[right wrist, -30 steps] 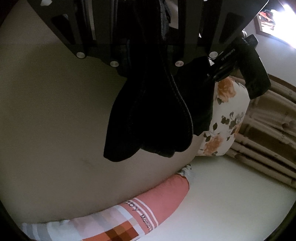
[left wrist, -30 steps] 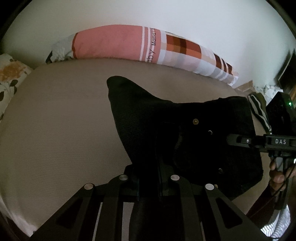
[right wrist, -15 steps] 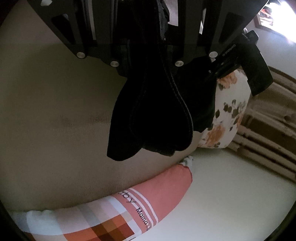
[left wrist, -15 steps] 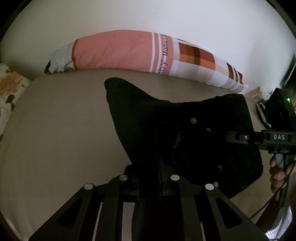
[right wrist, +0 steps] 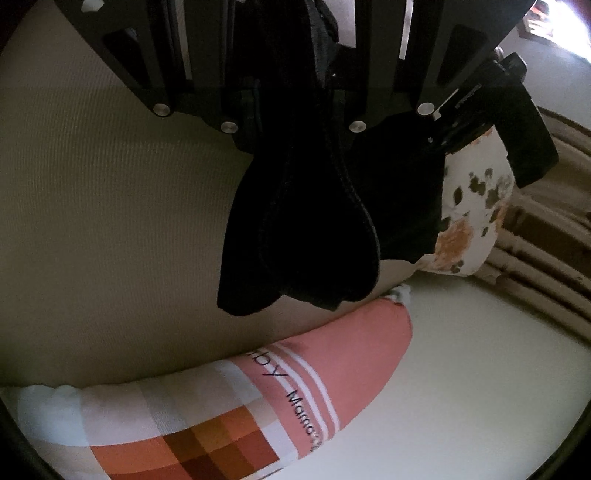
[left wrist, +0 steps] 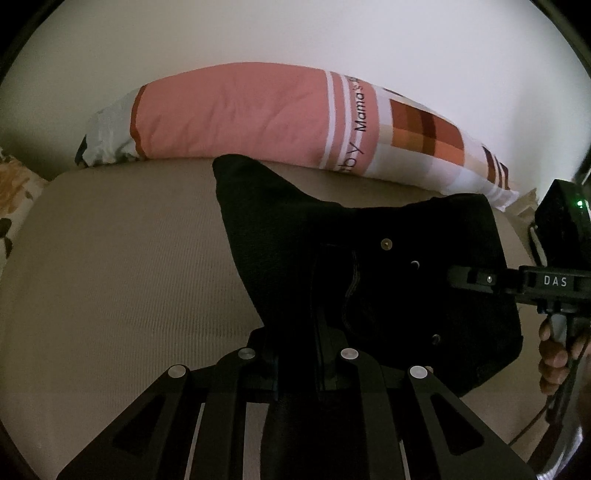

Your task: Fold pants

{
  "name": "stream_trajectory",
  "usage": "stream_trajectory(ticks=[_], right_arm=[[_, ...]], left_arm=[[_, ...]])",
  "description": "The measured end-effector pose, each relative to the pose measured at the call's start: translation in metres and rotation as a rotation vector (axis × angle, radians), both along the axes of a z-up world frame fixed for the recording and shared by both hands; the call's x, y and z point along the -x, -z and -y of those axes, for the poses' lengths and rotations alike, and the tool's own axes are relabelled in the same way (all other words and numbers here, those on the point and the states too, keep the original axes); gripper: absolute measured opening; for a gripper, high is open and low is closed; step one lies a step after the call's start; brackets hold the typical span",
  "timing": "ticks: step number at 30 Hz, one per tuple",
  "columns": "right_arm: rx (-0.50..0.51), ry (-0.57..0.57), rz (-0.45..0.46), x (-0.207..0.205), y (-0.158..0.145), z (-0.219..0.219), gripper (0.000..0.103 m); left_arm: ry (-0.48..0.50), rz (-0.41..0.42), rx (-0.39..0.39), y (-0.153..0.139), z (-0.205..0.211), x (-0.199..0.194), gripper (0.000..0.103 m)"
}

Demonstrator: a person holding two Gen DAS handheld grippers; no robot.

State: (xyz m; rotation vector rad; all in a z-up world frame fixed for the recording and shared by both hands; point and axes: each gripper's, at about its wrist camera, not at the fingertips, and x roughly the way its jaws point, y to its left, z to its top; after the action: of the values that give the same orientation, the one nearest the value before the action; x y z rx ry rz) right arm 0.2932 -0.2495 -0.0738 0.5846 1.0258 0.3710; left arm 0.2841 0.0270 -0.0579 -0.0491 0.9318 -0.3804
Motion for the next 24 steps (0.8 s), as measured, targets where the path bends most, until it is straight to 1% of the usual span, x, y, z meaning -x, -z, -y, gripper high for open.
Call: stream_trajectory(ticks=[3, 4, 5, 7, 8, 9, 10, 12, 15, 18, 20, 22, 24], right_arm=[[0.038, 0.027, -0.017, -0.008, 0.010, 0.001, 0.023], [0.067, 0.042, -0.033, -0.009, 0.018, 0.001, 0.024], [0.097, 0.049, -0.041, -0.010, 0.021, 0.000, 0.030], [0.161, 0.079, -0.053, -0.009, 0.030, 0.000, 0.039], [0.179, 0.083, -0.052, -0.008, 0.032, 0.000, 0.044], [0.206, 0.092, -0.049, -0.005, 0.034, 0.000, 0.048], [0.231, 0.098, -0.045, -0.003, 0.035, 0.000, 0.053], [0.269, 0.094, -0.038, 0.002, 0.035, -0.001, 0.054], [0.295, 0.089, -0.041, 0.015, 0.035, -0.002, 0.054], [0.329, 0.090, -0.024, 0.034, 0.032, -0.003, 0.056], [0.337, 0.106, -0.010, 0.042, 0.028, -0.002, 0.059], [0.375, 0.115, 0.028, 0.053, 0.018, -0.006, 0.060], [0.434, 0.116, 0.074, 0.068, 0.007, -0.012, 0.060]], left_arm=[[0.007, -0.019, -0.009, 0.014, 0.001, -0.014, 0.014], [0.005, -0.032, -0.012, 0.019, 0.001, -0.017, 0.015], [-0.003, -0.046, -0.016, 0.025, 0.000, -0.019, 0.016], [-0.016, -0.044, -0.008, 0.034, -0.004, -0.020, 0.022], [-0.022, -0.041, -0.005, 0.035, -0.005, -0.020, 0.029], [-0.033, -0.039, -0.012, 0.037, -0.006, -0.019, 0.037], [-0.040, -0.041, -0.024, 0.039, -0.007, -0.018, 0.041], [-0.048, -0.049, -0.038, 0.044, -0.008, -0.017, 0.051], [-0.070, -0.038, -0.053, 0.049, -0.012, -0.007, 0.059], [-0.087, -0.033, -0.063, 0.049, -0.014, 0.004, 0.061], [-0.104, -0.025, -0.087, 0.047, -0.015, 0.015, 0.061], [-0.117, -0.011, -0.118, 0.043, -0.014, 0.026, 0.061], [-0.126, -0.002, -0.146, 0.038, -0.013, 0.041, 0.061]])
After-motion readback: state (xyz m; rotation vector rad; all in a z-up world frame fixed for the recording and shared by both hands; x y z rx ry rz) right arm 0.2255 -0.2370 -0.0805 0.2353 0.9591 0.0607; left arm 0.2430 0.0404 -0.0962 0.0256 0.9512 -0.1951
